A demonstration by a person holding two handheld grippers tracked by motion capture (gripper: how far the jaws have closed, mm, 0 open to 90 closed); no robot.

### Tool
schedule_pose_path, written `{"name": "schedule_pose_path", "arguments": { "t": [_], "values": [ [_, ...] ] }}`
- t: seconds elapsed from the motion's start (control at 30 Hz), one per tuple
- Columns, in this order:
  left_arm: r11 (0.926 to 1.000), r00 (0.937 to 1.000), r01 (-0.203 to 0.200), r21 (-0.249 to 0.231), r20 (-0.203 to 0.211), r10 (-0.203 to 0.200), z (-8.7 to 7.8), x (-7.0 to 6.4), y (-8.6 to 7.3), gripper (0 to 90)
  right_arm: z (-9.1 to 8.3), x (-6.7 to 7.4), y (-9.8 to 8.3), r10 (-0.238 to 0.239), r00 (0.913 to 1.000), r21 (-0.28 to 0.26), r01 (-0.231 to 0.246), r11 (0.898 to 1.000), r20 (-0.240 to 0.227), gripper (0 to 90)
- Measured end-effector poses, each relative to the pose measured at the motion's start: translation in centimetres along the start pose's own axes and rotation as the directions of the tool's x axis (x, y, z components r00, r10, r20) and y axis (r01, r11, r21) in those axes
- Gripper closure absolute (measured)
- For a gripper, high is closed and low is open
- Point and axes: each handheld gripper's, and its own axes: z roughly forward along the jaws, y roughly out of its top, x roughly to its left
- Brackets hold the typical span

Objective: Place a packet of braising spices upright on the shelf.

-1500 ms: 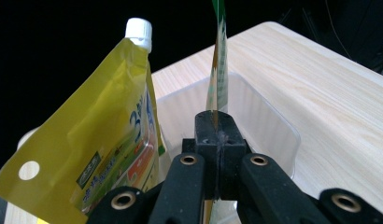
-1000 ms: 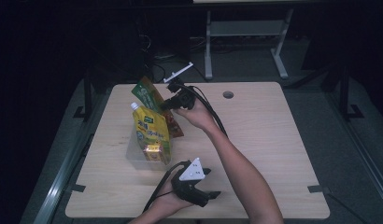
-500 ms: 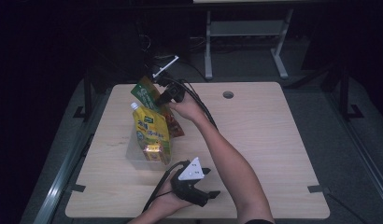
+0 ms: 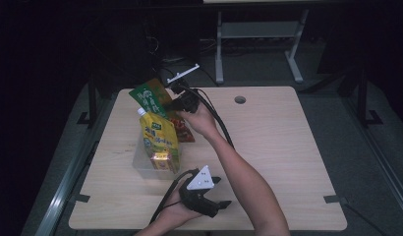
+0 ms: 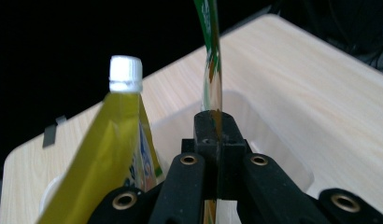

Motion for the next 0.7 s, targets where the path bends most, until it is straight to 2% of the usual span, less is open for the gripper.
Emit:
{"name": "schedule_pose_path", "arguments": {
  "t": [0.07, 0.13, 0.27, 0.4, 0.57, 0.7],
  "values": [
    [1.0000, 1.0000, 0.000, 0.001, 0.003, 0.000, 0.0, 0.0, 0.0, 23.1, -0.1, 0.0, 0.1, 0.000, 1.0000, -0.035, 0.000, 0.999, 0.001, 89.4],
    [1.0000, 1.0000, -0.002, 0.002, 0.001, 0.002, -0.1, 0.0, 0.0, 22.9, -0.2, -0.2, 0.0, 0.026, 0.9993, -0.083, -0.028, 0.996, -0.028, 89.4],
    [1.0000, 1.0000, -0.007, 0.005, 0.003, 0.007, -0.2, 0.0, -0.2, 22.9, 0.4, -0.2, -0.6, 0.026, 0.9992, -0.128, -0.029, 0.991, -0.030, 89.4],
    [0.9999, 0.9999, -0.009, 0.010, 0.008, 0.009, -0.2, 0.1, -0.4, 22.9, 1.3, -0.4, -1.0, 0.054, 0.9974, -0.145, -0.060, 0.988, -0.048, 89.4],
    [0.9998, 0.9998, -0.017, 0.014, 0.008, 0.017, -0.2, 0.2, -0.4, 23.0, 2.3, -0.7, -2.1, 0.060, 0.9978, -0.140, -0.064, 0.988, -0.028, 89.4],
    [0.9997, 0.9998, -0.019, 0.014, 0.001, 0.019, -0.1, 0.1, -0.5, 23.0, 2.2, -1.5, -3.1, 0.103, 0.9944, -0.182, -0.105, 0.978, -0.023, 89.4]
  ]
}}
